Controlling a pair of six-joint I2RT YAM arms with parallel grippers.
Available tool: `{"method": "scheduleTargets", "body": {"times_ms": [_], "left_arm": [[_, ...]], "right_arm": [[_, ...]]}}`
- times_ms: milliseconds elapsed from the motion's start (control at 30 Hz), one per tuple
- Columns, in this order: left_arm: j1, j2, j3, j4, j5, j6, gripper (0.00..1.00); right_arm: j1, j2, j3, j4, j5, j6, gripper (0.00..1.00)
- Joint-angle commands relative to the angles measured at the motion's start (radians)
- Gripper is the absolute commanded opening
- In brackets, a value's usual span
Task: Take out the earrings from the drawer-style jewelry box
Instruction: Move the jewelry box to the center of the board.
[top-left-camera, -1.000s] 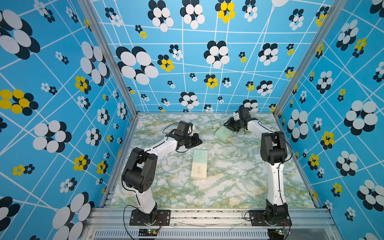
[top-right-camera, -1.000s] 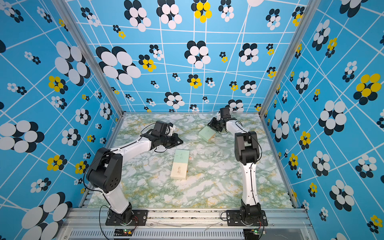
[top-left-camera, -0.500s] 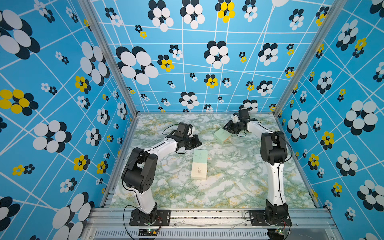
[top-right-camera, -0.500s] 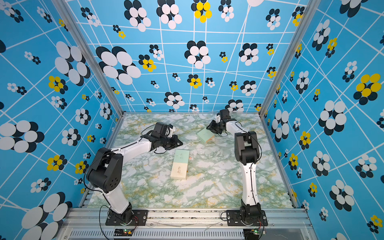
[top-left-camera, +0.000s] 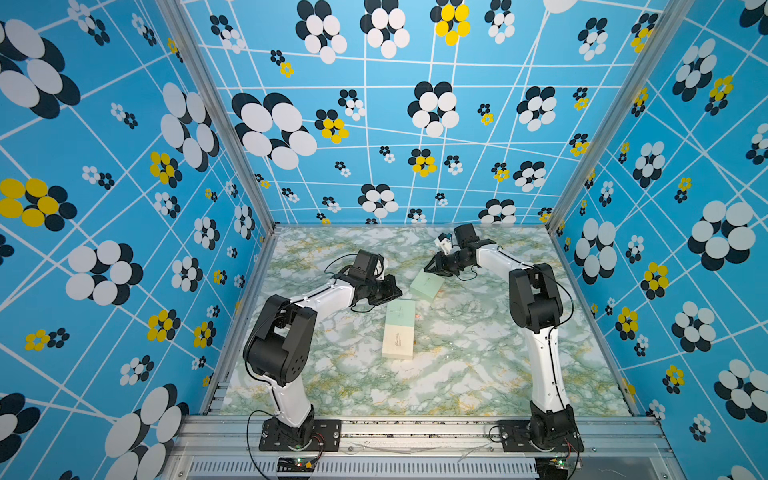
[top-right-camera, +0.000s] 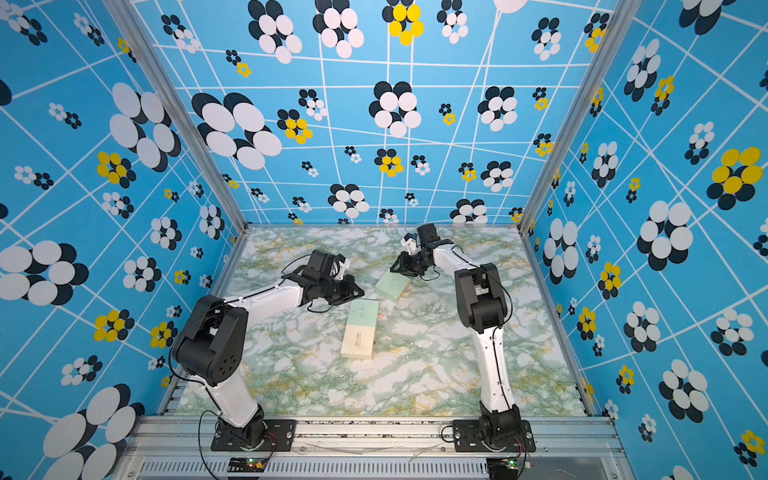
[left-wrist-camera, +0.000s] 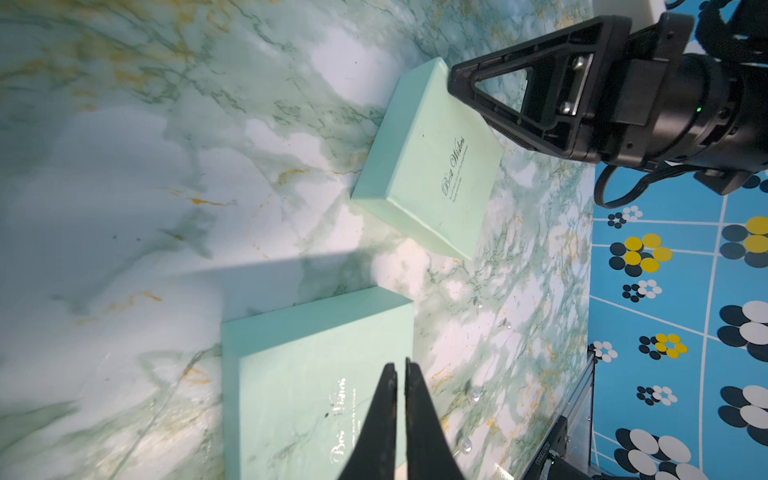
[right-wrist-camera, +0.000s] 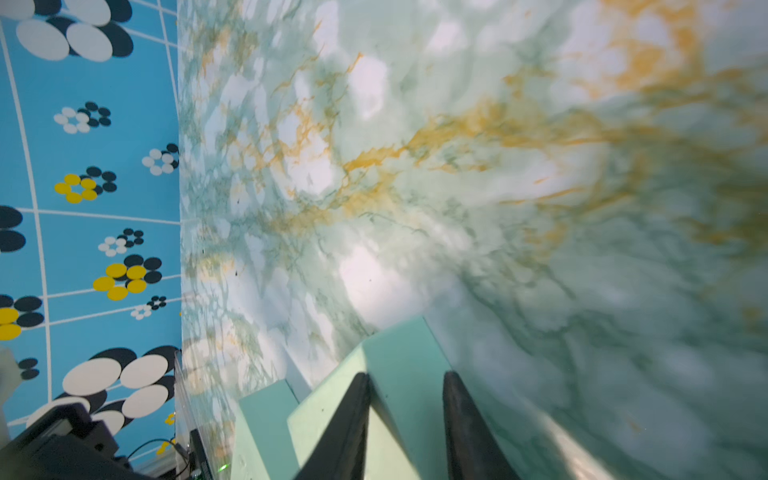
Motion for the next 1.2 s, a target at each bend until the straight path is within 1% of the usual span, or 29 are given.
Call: {"method": "scheduleTargets", "body": {"times_ms": [0,133,167,300,400,533,633,733,833,967,1067,1167], "left_arm": [[-0.005,-0.03,-0.019,0.005,-0.015,0.001,0.1],[-0.007,-0.03,-0.024,0.005,-0.014,0.0,0.1],[-0.007,-0.029,-0.024,0.005,-0.014,0.001,0.1],[-0.013,-0.02,-0.011,0.004,-0.012,0.0,0.1],[-0.024,-0.003,0.018,-0.016,-0.011,0.01,0.1],[-0.053,0.01,0.067,-0.047,-0.008,0.027,0.1],[-0.063,0.025,0.099,-0.055,-0.005,0.031,0.1],[-0.062,0.05,0.134,-0.071,-0.009,0.043,0.1],[-0.052,0.07,0.176,-0.086,-0.012,0.056,0.1],[-0.045,0.148,0.248,-0.106,0.019,0.071,0.1],[-0.041,0.177,0.279,-0.114,0.008,0.079,0.1],[-0.038,0.2,0.312,-0.151,-0.043,0.101,0.1]], "right_arm": [[0.021,-0.029,-0.036,-0.078,-0.031,-0.092,0.32],[0.03,-0.04,-0.059,-0.089,-0.097,-0.136,0.32],[0.032,-0.043,-0.062,-0.093,-0.097,-0.143,0.32],[0.032,-0.084,-0.097,-0.062,-0.01,-0.149,0.32],[0.032,-0.143,-0.137,-0.012,0.108,-0.133,0.32],[0.032,-0.293,-0.23,0.082,0.269,-0.087,0.33],[0.032,-0.412,-0.339,0.133,0.34,-0.019,0.33],[0.032,-0.511,-0.434,0.154,0.348,0.081,0.33],[0.032,-0.567,-0.527,0.163,0.306,0.183,0.33],[0.033,-0.603,-0.66,0.246,0.201,0.308,0.33],[0.036,-0.614,-0.763,0.354,0.165,0.413,0.33],[0.041,-0.605,-0.827,0.448,0.143,0.486,0.33]]}}
